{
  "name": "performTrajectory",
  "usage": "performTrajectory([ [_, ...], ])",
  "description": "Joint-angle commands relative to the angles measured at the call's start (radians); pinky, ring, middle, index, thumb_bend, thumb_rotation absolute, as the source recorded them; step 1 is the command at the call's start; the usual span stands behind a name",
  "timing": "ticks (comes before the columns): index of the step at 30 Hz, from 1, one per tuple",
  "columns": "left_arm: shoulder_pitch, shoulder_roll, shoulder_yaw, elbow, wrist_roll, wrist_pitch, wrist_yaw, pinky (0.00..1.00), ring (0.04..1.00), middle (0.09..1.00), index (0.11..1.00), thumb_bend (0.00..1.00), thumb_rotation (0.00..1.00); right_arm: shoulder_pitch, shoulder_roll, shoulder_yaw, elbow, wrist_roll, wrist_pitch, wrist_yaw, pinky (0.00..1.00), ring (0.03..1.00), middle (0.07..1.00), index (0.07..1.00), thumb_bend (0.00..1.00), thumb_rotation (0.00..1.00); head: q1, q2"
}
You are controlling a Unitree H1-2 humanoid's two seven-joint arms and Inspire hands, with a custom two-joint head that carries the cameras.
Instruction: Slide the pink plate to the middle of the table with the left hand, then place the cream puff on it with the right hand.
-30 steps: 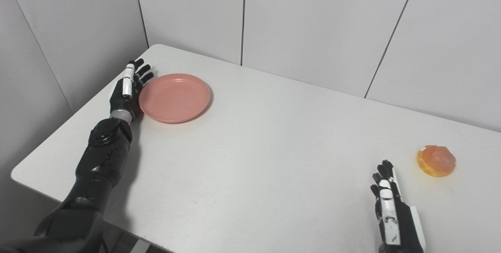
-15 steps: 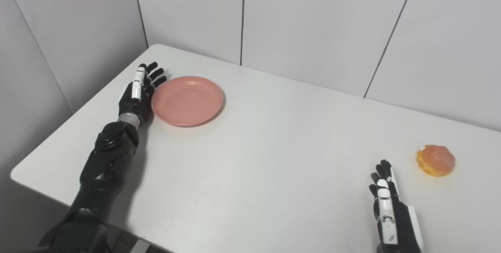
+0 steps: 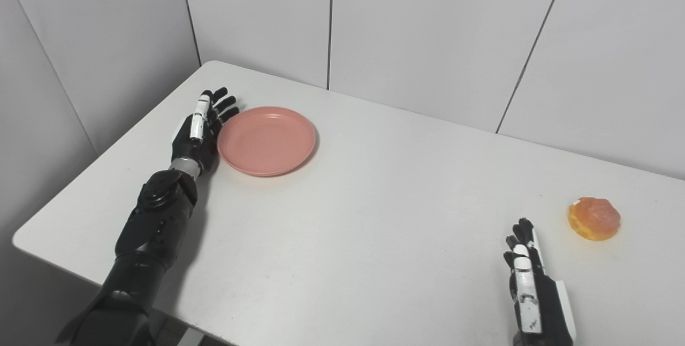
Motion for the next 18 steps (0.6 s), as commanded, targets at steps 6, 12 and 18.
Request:
performTrajectory([
  [6, 0.003, -0.031, -0.028, -0.005, -0.001, 0.030, -0.025, 0.88, 0.873, 0.879, 0.852, 0.39, 1.00, -0.019, 0.010, 0.000, -0.038, -0.003, -0.017, -0.009, 0.99, 0.983, 0.991, 0.991, 0.16, 1.00, -0.009, 0.004],
  [12, 0.005, -0.046, -0.052, -0.026, 0.015, 0.031, -0.028, 0.87, 0.875, 0.879, 0.859, 0.38, 1.00, -0.016, 0.010, 0.004, -0.043, -0.014, -0.019, -0.011, 0.98, 0.978, 0.985, 0.987, 0.16, 1.00, -0.019, 0.011],
  [18, 0.010, -0.065, -0.068, -0.053, 0.013, 0.057, -0.020, 0.87, 0.876, 0.882, 0.862, 0.39, 1.00, -0.016, 0.014, 0.007, -0.050, -0.018, -0.010, -0.012, 0.98, 0.975, 0.983, 0.988, 0.17, 1.00, -0.034, 0.018],
])
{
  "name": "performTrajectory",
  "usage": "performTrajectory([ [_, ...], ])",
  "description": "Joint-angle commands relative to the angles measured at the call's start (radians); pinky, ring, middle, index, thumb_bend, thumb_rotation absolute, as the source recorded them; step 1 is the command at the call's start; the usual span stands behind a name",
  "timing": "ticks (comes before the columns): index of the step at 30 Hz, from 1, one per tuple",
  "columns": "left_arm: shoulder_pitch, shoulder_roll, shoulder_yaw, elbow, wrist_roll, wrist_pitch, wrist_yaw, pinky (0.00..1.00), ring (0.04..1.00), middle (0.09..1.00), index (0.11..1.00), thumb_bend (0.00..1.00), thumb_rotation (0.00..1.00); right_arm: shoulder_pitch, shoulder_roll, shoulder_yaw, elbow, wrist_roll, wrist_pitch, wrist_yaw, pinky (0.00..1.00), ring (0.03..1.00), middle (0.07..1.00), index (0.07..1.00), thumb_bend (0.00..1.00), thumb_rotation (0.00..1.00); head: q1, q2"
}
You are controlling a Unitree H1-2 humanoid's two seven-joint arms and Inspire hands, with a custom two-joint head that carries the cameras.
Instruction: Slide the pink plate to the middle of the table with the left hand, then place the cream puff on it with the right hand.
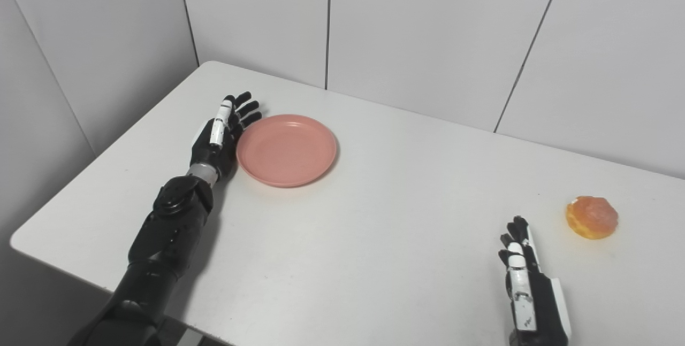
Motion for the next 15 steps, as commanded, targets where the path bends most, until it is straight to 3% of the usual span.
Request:
performTrajectory([
  [1, 0.001, -0.021, -0.014, -0.008, 0.002, 0.049, -0.002, 0.87, 0.876, 0.883, 0.862, 0.39, 1.00, -0.018, 0.005, 0.003, -0.039, -0.002, -0.012, -0.004, 0.98, 0.977, 0.984, 0.989, 0.17, 1.00, -0.001, 0.000],
  [15, 0.021, -0.080, -0.089, -0.064, 0.037, 0.070, -0.021, 0.85, 0.853, 0.861, 0.840, 0.41, 1.00, -0.018, 0.015, 0.010, -0.055, -0.016, 0.005, -0.014, 0.98, 0.977, 0.987, 0.984, 0.17, 1.00, -0.023, 0.015],
])
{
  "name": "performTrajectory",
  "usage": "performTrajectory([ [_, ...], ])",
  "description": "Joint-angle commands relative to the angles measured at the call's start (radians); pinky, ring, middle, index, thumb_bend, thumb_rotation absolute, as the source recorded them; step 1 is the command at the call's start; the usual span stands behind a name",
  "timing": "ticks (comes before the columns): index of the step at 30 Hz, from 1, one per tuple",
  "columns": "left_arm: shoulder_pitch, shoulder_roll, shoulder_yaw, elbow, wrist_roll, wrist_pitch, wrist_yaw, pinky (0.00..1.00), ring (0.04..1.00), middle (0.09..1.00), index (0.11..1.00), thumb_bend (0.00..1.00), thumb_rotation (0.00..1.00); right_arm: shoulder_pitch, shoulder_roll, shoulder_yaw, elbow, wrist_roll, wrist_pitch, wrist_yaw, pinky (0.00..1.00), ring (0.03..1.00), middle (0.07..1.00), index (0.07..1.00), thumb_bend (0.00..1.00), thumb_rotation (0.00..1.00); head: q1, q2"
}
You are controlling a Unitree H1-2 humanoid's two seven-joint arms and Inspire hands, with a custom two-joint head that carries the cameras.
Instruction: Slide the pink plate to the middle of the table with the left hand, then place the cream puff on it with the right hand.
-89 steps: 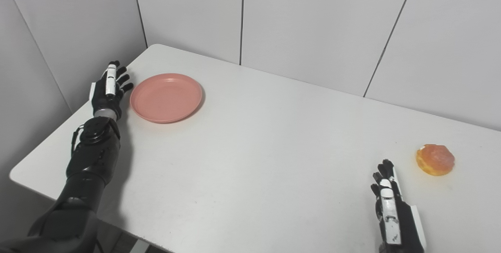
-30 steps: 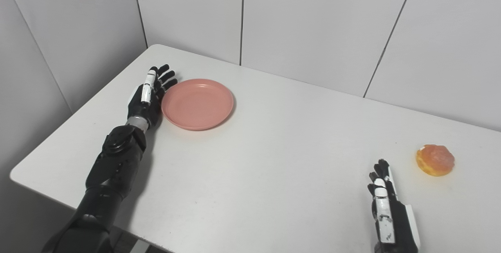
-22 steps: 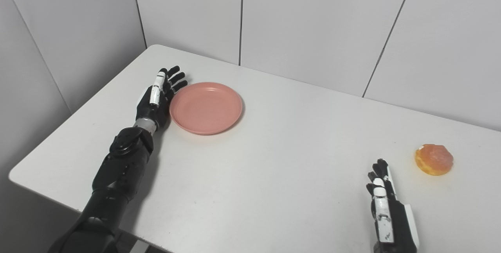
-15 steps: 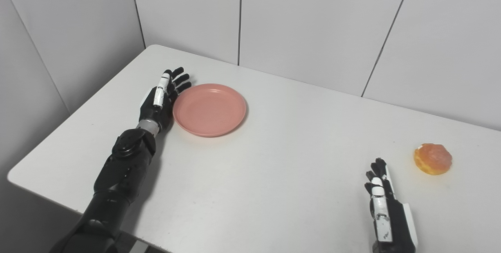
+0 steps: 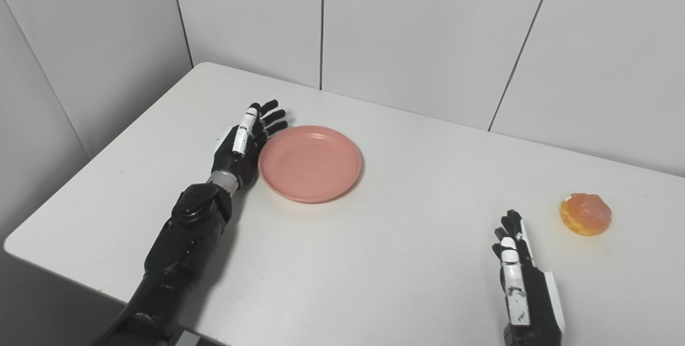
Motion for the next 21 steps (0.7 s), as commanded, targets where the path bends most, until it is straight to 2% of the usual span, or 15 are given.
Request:
performTrajectory([
  [1, 0.011, -0.017, -0.015, -0.010, 0.007, 0.044, -0.010, 0.84, 0.851, 0.860, 0.840, 0.40, 1.00, -0.018, 0.008, 0.002, -0.039, -0.006, 0.003, -0.009, 0.98, 0.975, 0.985, 0.982, 0.17, 1.00, -0.001, 0.000],
  [7, 0.041, -0.038, -0.048, -0.078, -0.001, 0.071, -0.036, 0.85, 0.866, 0.876, 0.856, 0.39, 1.00, -0.019, 0.014, 0.007, -0.048, -0.019, 0.012, -0.018, 0.96, 0.970, 0.982, 0.980, 0.17, 1.00, -0.014, 0.009],
  [17, 0.104, -0.117, -0.079, -0.222, -0.026, 0.162, -0.045, 0.85, 0.862, 0.869, 0.854, 0.40, 1.00, -0.026, 0.020, 0.009, -0.048, -0.019, 0.009, -0.015, 0.96, 0.968, 0.982, 0.982, 0.17, 1.00, -0.040, 0.027],
  [21, 0.124, -0.130, -0.095, -0.266, -0.019, 0.180, -0.052, 0.86, 0.864, 0.870, 0.856, 0.41, 1.00, -0.027, 0.026, 0.010, -0.055, -0.027, 0.023, -0.022, 0.95, 0.965, 0.979, 0.979, 0.18, 1.00, -0.054, 0.035],
])
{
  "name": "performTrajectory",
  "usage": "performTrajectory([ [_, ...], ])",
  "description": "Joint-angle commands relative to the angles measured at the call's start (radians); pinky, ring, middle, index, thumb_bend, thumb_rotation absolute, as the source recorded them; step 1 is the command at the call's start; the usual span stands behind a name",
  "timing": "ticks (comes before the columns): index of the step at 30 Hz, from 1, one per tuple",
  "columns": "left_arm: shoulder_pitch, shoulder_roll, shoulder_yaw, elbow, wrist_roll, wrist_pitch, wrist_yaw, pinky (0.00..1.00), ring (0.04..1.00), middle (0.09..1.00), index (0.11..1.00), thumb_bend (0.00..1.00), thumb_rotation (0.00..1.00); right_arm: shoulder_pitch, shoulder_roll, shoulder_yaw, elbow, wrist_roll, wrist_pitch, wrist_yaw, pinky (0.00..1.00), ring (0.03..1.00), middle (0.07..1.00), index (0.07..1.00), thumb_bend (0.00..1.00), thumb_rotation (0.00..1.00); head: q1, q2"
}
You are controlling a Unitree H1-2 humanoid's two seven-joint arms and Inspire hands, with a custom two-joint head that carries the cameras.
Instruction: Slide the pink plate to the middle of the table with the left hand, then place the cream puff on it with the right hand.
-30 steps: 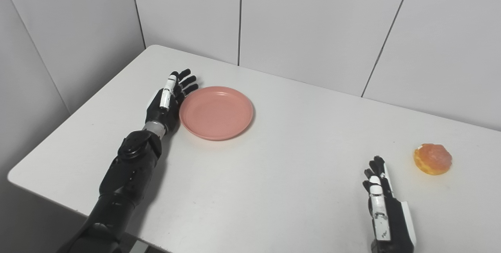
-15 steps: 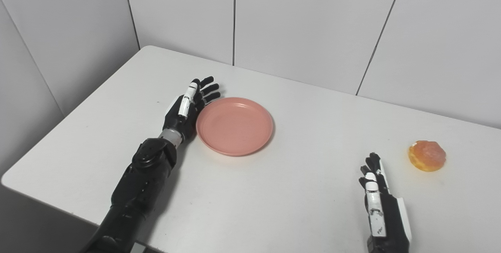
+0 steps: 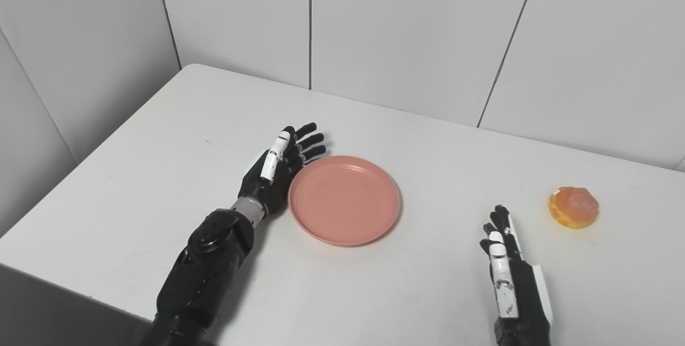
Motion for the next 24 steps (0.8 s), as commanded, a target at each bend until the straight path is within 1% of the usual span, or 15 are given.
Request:
performTrajectory([
  [1, 0.009, -0.005, -0.015, -0.028, 0.005, 0.034, -0.010, 0.86, 0.862, 0.869, 0.855, 0.41, 1.00, -0.027, 0.012, 0.002, -0.047, -0.005, 0.005, -0.011, 0.95, 0.964, 0.978, 0.978, 0.18, 1.00, -0.001, 0.000],
  [4, 0.028, -0.016, -0.028, -0.064, 0.003, 0.051, -0.003, 0.86, 0.857, 0.865, 0.851, 0.40, 1.00, -0.029, 0.017, 0.000, -0.049, -0.008, 0.008, -0.014, 0.95, 0.959, 0.974, 0.975, 0.18, 1.00, -0.012, 0.007],
  [8, 0.060, -0.029, -0.043, -0.105, -0.012, 0.065, -0.020, 0.86, 0.866, 0.874, 0.860, 0.41, 1.00, -0.028, 0.021, 0.001, -0.049, -0.010, -0.003, -0.014, 0.95, 0.954, 0.971, 0.973, 0.20, 1.00, -0.024, 0.015],
  [11, 0.084, -0.041, -0.048, -0.134, -0.026, 0.075, -0.029, 0.86, 0.866, 0.875, 0.862, 0.41, 1.00, -0.029, 0.026, 0.002, -0.053, -0.011, 0.003, -0.018, 0.95, 0.952, 0.969, 0.971, 0.20, 1.00, -0.036, 0.020],
  [16, 0.120, -0.059, -0.058, -0.177, -0.021, 0.081, -0.017, 0.87, 0.882, 0.889, 0.873, 0.41, 1.00, -0.033, 0.025, 0.004, -0.051, -0.012, 0.002, -0.017, 0.95, 0.957, 0.973, 0.977, 0.20, 1.00, -0.050, 0.025],
  [19, 0.138, -0.062, -0.055, -0.194, -0.014, 0.079, -0.007, 0.88, 0.881, 0.890, 0.877, 0.40, 1.00, -0.035, 0.027, 0.006, -0.058, -0.014, 0.023, -0.020, 0.94, 0.958, 0.973, 0.976, 0.20, 1.00, -0.069, 0.034],
  [24, 0.146, -0.060, -0.048, -0.199, 0.002, 0.055, 0.005, 0.88, 0.885, 0.889, 0.879, 0.42, 1.00, -0.038, 0.023, 0.011, -0.058, -0.025, 0.020, -0.018, 0.94, 0.956, 0.973, 0.975, 0.20, 1.00, -0.095, 0.040],
])
